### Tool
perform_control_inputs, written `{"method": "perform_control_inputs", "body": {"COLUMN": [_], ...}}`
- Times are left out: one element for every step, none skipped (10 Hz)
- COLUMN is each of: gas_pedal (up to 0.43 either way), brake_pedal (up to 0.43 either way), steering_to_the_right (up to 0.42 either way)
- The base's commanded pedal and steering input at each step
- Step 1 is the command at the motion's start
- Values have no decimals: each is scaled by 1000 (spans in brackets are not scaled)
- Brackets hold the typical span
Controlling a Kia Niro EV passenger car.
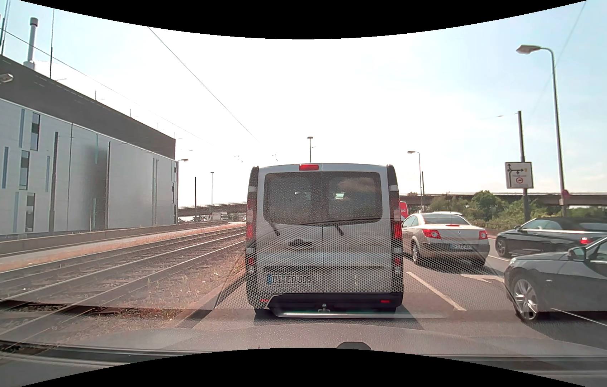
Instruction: Follow the waypoints while adhering to traffic rules and regulations
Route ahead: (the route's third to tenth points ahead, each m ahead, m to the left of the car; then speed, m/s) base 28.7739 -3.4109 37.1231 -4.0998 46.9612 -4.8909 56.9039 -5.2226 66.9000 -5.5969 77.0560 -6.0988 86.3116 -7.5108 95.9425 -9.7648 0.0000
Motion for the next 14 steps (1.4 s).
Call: {"method": "perform_control_inputs", "body": {"gas_pedal": [0, 0, 0, 0, 0, 0, 0, 0, 0, 0, 0, 0, 0, 0], "brake_pedal": [299, 287, 274, 250, 189, 116, 67, 6, 0, 0, 0, 0, 0, 0], "steering_to_the_right": [-18, -18, -18, -18, -18, -18, -18, -18, -18, -18, -17, -17, -17, -17]}}
